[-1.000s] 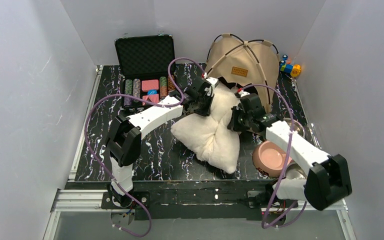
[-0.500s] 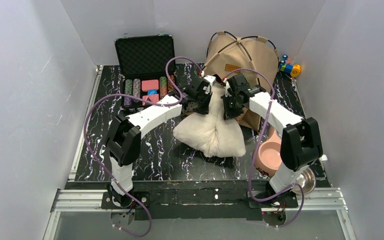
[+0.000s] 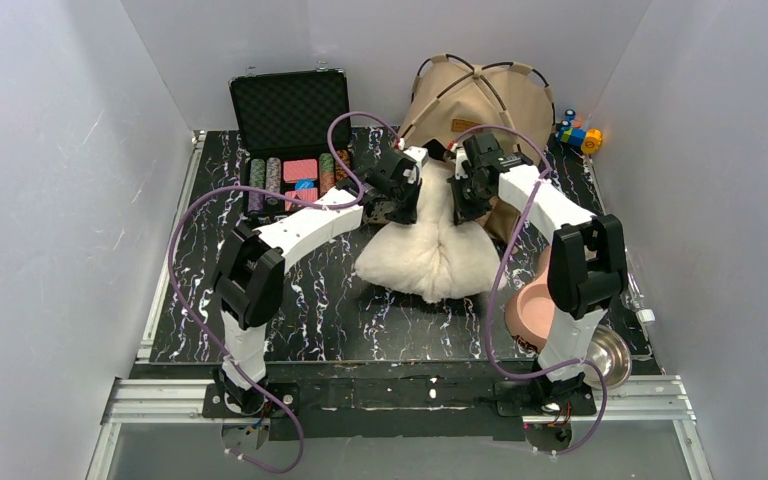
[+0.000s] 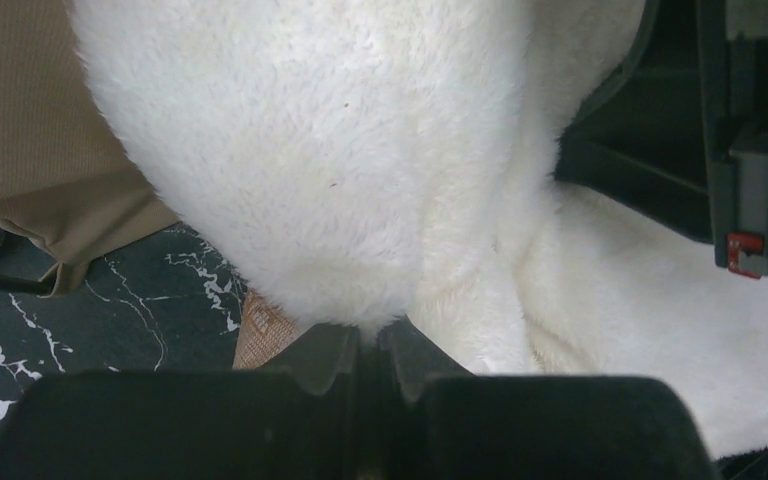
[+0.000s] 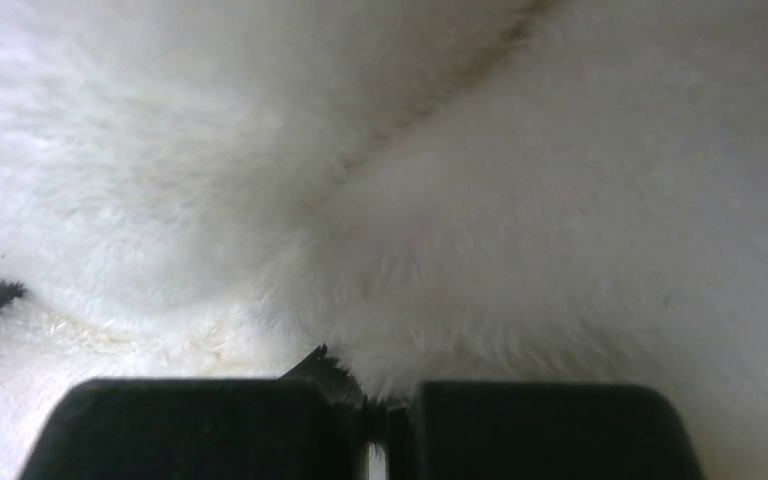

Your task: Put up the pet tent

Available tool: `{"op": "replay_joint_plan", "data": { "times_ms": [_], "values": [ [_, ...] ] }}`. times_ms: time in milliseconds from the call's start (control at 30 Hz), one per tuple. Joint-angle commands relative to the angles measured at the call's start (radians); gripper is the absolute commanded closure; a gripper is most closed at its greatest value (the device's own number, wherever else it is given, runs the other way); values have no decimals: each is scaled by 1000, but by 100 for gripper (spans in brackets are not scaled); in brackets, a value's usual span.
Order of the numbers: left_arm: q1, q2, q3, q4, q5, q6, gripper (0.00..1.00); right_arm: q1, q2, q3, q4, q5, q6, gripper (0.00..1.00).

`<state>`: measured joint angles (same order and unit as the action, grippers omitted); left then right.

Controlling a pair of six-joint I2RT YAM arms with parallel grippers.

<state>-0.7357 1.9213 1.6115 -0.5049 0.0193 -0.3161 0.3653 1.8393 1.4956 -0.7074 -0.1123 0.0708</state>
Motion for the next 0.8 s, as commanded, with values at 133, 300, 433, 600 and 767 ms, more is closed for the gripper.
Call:
{"op": "replay_joint_plan", "data": {
  "times_ms": [133,300,433,600,767],
  "values": [
    [-15,2,40,-23,74,-12,100,-55,63,96,117,46,-33,99],
    [-16,5,49,-24,79,-13,100,-67,108,175,66,76,-68,99],
    [-15,16,77,-23,73,-12,100,-71,106,208,35,101,-30,98],
    [-11,29,124,-26,54,14,100,-71,-26,118,58,107,39,75],
    [23,-10,84,-20,67,16,78,-71,-199,-59,98,88,77,44]
  ]
}}
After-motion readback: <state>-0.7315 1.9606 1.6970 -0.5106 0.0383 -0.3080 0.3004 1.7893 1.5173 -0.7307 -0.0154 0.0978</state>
